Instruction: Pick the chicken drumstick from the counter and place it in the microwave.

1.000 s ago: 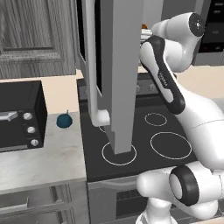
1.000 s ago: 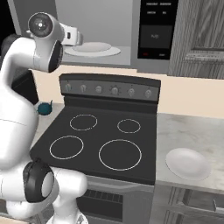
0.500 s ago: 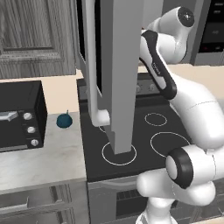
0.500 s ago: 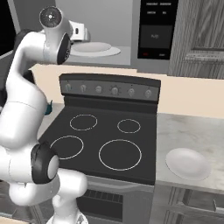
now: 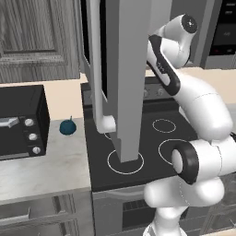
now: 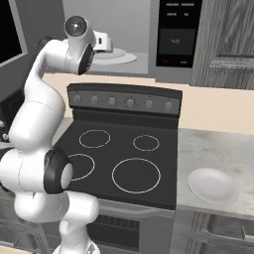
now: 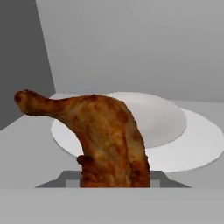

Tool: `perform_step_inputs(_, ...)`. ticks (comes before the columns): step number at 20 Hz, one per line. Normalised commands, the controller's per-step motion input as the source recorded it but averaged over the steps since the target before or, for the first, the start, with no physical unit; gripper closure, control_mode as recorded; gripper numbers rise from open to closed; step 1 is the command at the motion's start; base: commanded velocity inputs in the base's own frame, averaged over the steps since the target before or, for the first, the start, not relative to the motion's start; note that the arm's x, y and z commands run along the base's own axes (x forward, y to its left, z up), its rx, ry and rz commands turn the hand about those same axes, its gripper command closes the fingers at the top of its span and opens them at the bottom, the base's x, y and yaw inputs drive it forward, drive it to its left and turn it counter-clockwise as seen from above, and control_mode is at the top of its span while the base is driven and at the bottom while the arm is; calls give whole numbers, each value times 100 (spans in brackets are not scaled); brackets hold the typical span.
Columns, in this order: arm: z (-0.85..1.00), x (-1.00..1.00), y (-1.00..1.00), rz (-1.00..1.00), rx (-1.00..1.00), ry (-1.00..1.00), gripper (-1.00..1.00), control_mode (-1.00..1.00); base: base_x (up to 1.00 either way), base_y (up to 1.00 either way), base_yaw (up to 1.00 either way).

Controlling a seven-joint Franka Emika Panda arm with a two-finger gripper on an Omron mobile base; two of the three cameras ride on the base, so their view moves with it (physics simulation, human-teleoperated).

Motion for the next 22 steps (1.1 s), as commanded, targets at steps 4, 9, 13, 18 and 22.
perform_step_inputs(4, -1, 62, 0, 0, 0, 3, 100, -100, 0, 0, 0)
perform_step_inputs(9, -6, 57, 0, 0, -2, 12, 100, -100, 0, 0, 0)
perform_step_inputs(13, -18, 31, 0, 0, -1, 10, 100, -100, 0, 0, 0)
perform_step_inputs(18, -20, 11, 0, 0, -1, 4, 100, -100, 0, 0, 0)
perform_step_inputs(22, -28, 4, 0, 0, 0, 1, 100, -100, 0, 0, 0)
